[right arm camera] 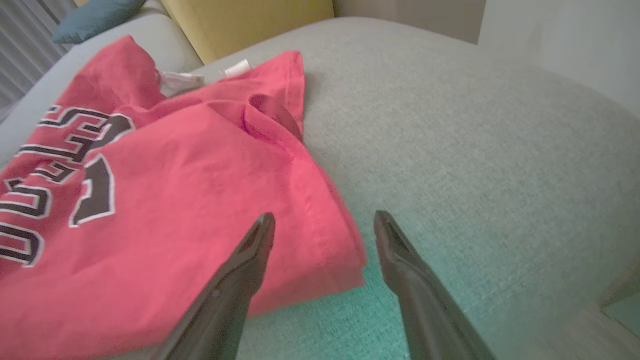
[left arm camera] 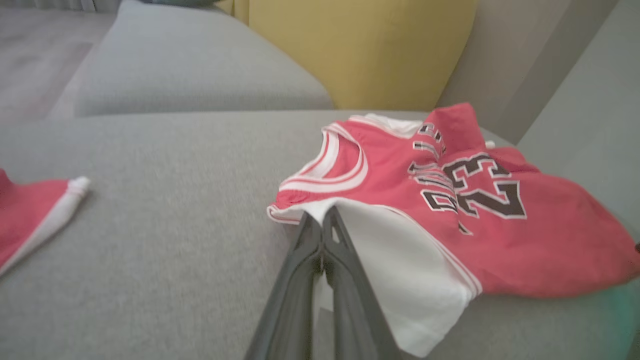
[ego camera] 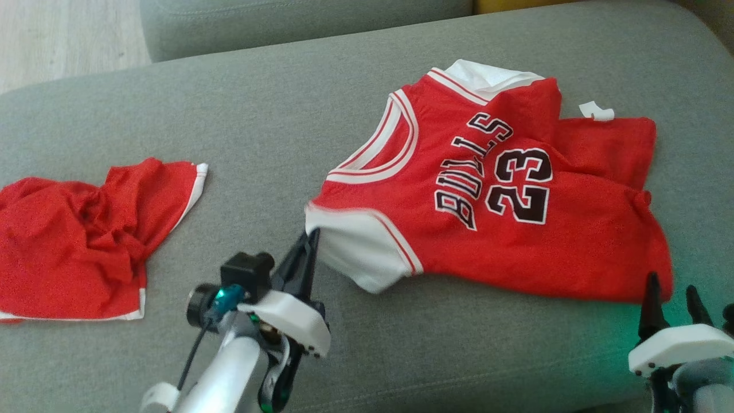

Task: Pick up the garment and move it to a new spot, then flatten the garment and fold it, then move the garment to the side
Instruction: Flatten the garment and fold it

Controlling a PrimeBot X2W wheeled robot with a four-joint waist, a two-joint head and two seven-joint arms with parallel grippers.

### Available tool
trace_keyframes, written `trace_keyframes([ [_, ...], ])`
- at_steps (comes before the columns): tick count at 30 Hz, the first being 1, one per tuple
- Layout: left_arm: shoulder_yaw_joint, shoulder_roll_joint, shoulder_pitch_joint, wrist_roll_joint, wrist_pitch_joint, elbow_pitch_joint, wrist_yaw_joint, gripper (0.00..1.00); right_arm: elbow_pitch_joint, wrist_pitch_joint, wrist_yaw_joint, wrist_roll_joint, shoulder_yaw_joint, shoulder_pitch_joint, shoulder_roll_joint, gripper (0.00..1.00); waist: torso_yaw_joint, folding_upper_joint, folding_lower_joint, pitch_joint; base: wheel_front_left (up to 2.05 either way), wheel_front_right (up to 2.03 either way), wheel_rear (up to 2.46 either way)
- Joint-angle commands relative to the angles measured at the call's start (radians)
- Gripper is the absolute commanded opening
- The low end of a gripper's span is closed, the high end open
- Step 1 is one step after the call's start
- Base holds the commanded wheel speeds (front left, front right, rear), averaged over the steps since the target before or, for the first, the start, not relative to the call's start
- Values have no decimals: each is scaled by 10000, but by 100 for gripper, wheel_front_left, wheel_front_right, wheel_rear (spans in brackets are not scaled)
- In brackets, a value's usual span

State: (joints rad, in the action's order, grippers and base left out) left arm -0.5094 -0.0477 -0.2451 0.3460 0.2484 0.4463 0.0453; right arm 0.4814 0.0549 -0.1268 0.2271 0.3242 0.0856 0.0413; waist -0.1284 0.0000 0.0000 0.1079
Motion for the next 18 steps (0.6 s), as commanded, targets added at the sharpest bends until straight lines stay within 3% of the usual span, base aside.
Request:
trace_keyframes([
  [1,507,-27,-140,-162,127,-672,130,0,-96,37,-39,-97,-130,355,89,100,42,0,0,42,0,0,0],
  [4,867,-27,77,-374,130,-1386,278,0,352,66,-39,-312,4,510,89,100,92,0,0,95,0,0,0],
  [9,1004,-26,298,-586,131,-1648,161,0,832,87,-39,-320,-176,615,89,100,152,0,0,150,0,0,0],
  [18,969,-26,377,-506,132,-1619,124,0,620,-144,-39,-110,-1052,143,89,100,50,0,0,127,0,0,0],
])
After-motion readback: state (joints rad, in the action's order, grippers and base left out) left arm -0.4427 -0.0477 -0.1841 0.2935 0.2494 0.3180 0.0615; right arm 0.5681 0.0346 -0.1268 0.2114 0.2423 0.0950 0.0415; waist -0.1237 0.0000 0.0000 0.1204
